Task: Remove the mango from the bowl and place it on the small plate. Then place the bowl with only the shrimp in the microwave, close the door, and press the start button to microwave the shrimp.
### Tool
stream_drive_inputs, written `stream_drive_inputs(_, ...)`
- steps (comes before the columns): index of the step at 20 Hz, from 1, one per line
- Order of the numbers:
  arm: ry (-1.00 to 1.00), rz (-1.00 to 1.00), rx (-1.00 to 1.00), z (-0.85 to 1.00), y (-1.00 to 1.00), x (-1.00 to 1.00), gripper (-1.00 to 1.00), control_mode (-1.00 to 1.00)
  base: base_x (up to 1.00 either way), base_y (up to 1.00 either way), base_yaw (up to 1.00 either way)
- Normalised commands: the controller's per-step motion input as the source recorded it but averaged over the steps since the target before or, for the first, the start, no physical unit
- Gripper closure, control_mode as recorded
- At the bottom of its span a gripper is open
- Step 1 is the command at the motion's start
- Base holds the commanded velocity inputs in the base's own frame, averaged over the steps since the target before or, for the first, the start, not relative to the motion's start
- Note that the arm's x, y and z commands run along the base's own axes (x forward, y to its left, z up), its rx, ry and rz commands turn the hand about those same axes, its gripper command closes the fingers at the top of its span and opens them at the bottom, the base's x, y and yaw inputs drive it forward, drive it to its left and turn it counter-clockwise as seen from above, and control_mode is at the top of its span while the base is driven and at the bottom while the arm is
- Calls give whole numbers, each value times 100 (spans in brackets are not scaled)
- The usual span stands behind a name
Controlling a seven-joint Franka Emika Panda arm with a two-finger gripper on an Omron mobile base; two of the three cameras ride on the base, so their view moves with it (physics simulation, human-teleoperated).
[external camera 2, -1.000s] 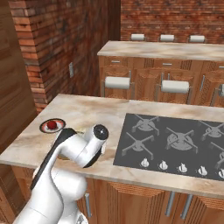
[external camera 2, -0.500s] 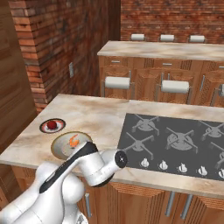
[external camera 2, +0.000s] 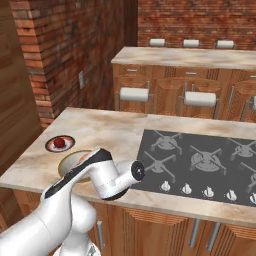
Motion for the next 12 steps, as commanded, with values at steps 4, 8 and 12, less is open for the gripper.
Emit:
stream_drive_inputs(4, 21, -5, 0, 11, 6, 21, -100, -100, 0, 0, 0)
stream_drive_inputs(8, 18, -1, 0, -5, 11, 21, -100, -100, 0, 0, 0)
stream_drive_inputs(12, 15, 0, 0, -25, 7, 18, -100, -100, 0, 0, 0)
